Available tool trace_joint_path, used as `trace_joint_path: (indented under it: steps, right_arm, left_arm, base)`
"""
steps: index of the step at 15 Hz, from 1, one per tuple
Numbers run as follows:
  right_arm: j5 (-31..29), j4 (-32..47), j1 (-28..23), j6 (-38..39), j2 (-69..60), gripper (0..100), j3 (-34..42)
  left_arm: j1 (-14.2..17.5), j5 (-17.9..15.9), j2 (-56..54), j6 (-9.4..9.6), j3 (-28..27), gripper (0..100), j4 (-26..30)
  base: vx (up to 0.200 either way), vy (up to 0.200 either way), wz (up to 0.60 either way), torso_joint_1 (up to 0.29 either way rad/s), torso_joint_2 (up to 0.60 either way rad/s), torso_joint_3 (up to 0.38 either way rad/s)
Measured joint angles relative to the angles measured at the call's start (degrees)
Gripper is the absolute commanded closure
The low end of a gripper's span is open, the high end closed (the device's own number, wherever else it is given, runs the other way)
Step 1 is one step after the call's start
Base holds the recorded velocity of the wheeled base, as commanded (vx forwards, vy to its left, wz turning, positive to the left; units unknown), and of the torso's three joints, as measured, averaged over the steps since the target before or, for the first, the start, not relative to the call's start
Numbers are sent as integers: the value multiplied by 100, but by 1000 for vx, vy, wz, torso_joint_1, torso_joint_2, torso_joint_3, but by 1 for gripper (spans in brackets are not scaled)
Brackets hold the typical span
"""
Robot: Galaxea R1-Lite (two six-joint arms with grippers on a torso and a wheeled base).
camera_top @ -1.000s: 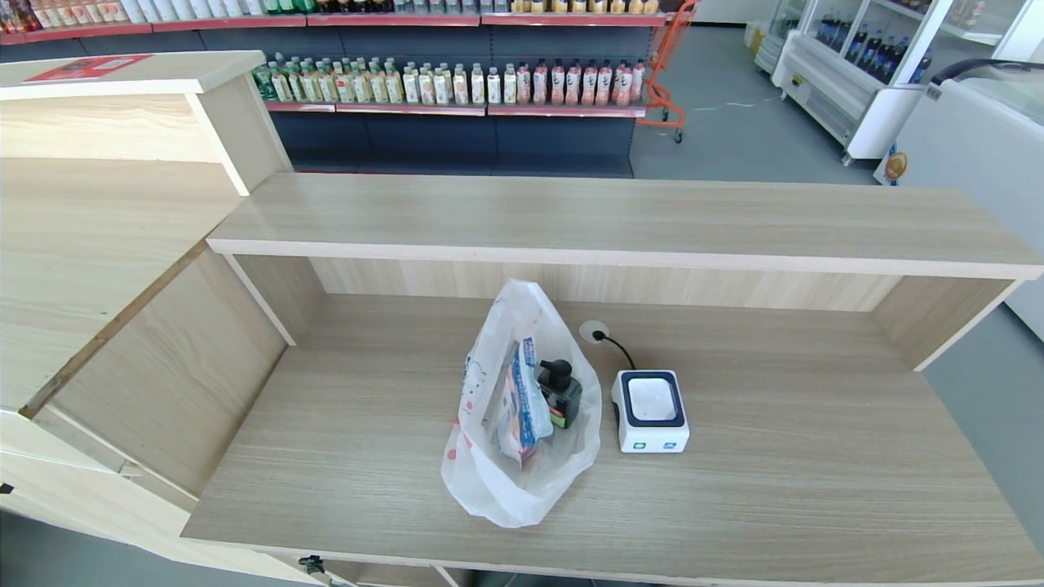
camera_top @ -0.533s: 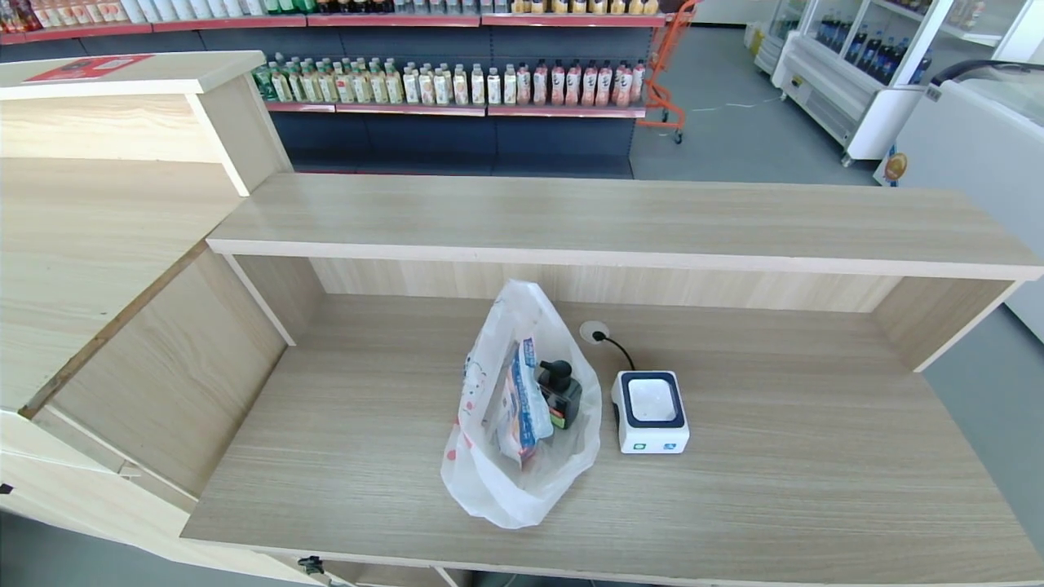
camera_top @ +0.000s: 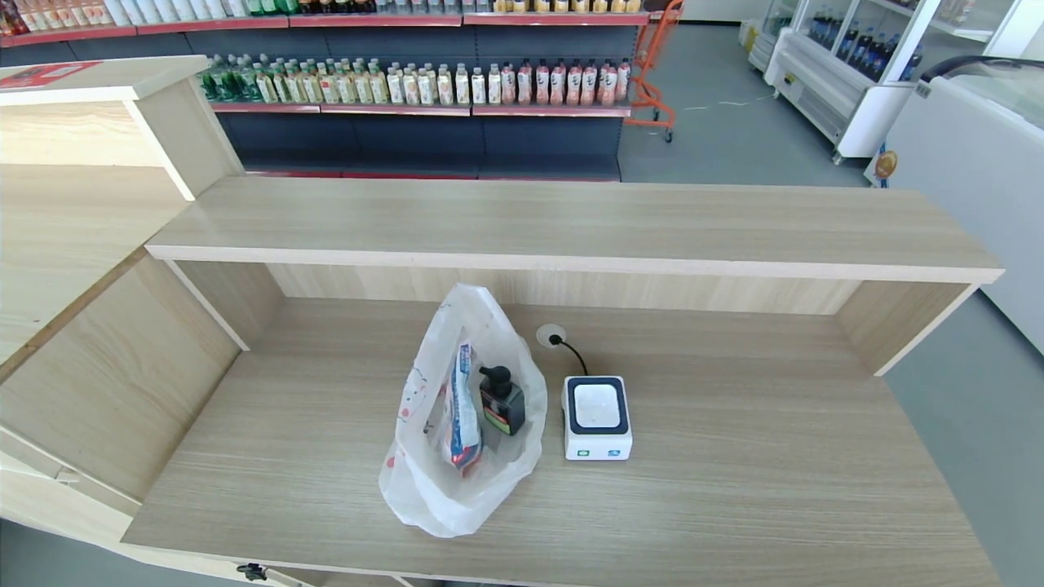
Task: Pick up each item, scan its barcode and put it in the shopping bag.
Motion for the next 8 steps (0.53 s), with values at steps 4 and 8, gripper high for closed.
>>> trace_joint_path:
  steps: [4, 8]
  right_arm:
    - [2, -2, 0, 0, 0, 100, 0]
    - [2, -5, 2, 0, 0, 100, 0]
  left_arm:
    - [0, -6, 2, 0, 0, 0, 0]
    - [0, 2, 2, 5, 0, 0, 2]
  base:
    - [100, 0, 0, 4, 0, -1]
    - [150, 0, 0, -1, -1, -1]
